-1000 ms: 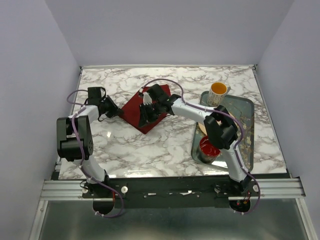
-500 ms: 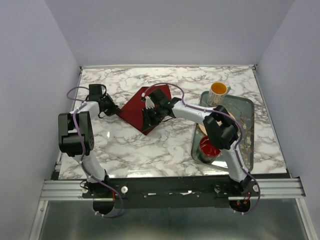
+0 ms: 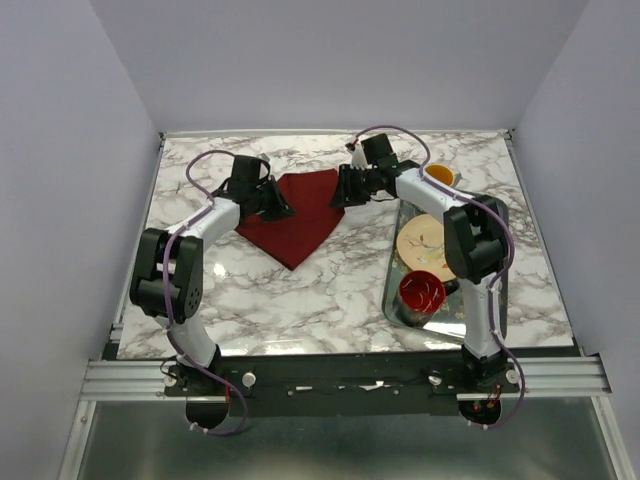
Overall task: Fold the napkin, place the utensils inside, and roll it up
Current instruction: Fold the napkin
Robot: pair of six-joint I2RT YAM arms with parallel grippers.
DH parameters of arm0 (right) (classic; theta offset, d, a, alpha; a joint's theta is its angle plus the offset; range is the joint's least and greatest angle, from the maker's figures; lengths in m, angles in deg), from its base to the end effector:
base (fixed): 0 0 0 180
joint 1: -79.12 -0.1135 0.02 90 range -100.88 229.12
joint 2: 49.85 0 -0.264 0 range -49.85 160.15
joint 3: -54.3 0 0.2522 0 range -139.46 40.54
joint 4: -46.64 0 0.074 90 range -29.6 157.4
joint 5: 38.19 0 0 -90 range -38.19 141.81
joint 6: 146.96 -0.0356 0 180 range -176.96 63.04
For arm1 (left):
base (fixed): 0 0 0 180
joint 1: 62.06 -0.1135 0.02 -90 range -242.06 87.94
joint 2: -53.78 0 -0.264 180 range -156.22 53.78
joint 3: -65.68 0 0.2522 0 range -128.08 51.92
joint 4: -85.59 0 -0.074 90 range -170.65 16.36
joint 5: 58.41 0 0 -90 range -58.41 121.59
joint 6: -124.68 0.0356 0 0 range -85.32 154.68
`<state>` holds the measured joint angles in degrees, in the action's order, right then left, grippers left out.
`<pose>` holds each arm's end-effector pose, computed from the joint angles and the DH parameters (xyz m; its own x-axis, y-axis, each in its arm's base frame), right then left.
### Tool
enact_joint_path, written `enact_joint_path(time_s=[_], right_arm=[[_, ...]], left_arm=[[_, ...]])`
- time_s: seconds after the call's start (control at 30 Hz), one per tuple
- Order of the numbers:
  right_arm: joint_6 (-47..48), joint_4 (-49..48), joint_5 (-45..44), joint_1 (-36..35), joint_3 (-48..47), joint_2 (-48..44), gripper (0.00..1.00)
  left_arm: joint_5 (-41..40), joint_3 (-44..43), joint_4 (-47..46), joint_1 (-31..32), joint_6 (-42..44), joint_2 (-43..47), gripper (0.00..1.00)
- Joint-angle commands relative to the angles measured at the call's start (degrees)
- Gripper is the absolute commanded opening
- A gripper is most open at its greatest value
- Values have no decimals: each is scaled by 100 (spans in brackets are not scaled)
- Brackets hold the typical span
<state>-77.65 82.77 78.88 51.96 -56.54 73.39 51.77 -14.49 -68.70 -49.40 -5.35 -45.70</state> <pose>0.4206 0.2340 0.2009 -0.8620 -0.0887 -0.4990 -0.3956 0.7333 0.5530 0.3656 -0.0947 0.2145 -0.8138 -0.4359 -0.3843 -0.1042 0.7600 -0.6415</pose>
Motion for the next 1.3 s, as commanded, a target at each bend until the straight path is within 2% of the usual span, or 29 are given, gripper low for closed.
enact_joint_path(time_s=[0.0,0.03,0.1,0.13,0.17,0.3,0.47,0.7,0.87,1.13,1.27], right_arm=[[118,171,-62,157,-636,393,37],[161,241,-44,176,-776,489,31],[232,557,-70,202,-1268,805,24],[275,636,-122,202,-1418,920,14],[302,767,-106,202,-1550,1017,12],[416,1243,-132,220,-2445,1518,12],[565,1454,43,290,-2711,1791,12],[610,1533,299,299,-2220,1538,12],[601,1314,334,299,-1754,1264,11],[645,1200,176,308,-1332,1009,11],[759,1322,88,308,-1681,1035,12]], left_arm=[[170,129,-271,201,-233,-141,4],[222,120,-315,201,-277,-194,4],[345,-11,-377,201,-286,-396,4],[381,-82,-334,210,-286,-484,4],[407,-256,-290,201,-277,-650,4],[653,-399,-386,219,-435,-880,3],[601,-478,-351,210,-435,-1064,3],[635,-487,-605,-88,-778,-1222,3],[609,-803,-412,-282,-743,-1495,2],[460,-768,-272,-519,-559,-1240,2],[416,-803,-184,-590,-462,-1276,1]])
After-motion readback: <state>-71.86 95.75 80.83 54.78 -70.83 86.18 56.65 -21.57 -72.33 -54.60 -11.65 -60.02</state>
